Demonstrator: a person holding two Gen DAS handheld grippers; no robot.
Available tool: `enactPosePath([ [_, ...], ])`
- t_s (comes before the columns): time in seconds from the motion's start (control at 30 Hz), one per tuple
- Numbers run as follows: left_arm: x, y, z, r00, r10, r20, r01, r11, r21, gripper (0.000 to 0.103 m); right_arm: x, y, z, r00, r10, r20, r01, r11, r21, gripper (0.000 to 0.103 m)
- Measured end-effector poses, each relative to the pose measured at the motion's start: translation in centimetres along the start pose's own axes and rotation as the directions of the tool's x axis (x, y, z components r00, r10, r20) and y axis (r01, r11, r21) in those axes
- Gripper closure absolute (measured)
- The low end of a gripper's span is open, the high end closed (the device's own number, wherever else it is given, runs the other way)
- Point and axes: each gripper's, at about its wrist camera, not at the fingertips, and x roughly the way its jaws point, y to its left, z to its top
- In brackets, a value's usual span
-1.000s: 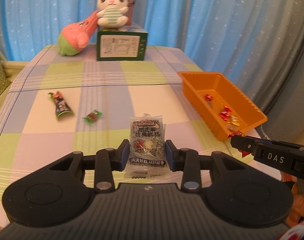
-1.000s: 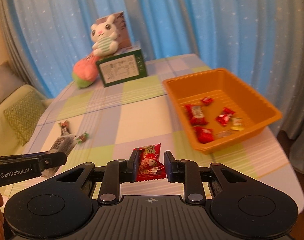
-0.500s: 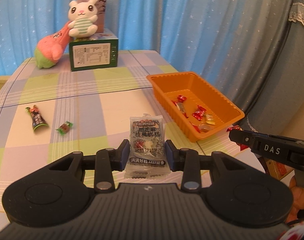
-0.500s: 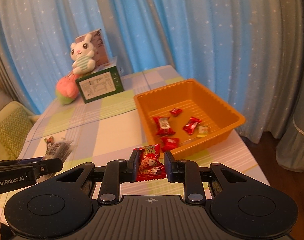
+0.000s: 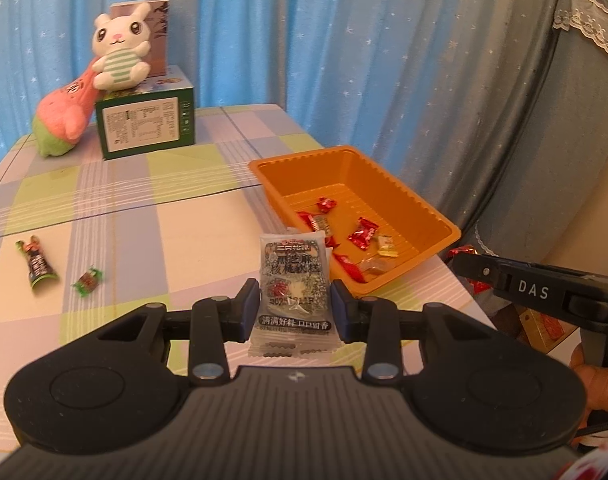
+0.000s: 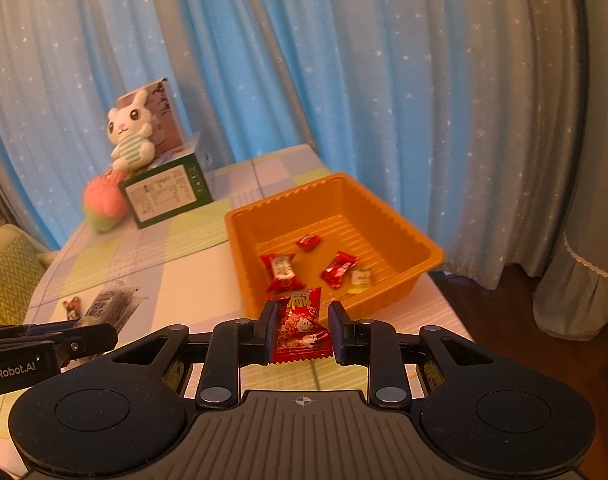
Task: Organize snacks
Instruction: 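Carry both candies over the orange tray and open both tools to release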
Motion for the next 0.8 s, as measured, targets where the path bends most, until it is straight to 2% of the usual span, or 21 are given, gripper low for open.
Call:
enactPosePath([
  [0.4, 3.8, -3.5, 2.7, 0.998, -0.068, -0.004, 0.068, 0.997, 0.021, 0.069, 1.6, -2.9, 2.2, 0.999, -0.039, 0.015, 0.039, 0.999, -0.006, 0.076],
  [0.8, 8.5, -4.6, 4.8, 0.993, -0.110, -0.031, 0.110, 0.994, 0.018, 0.069, 5.1, -3.8, 4.7, 0.999, -0.043, 0.013, 0.044, 0.997, -0.056, 0.076],
])
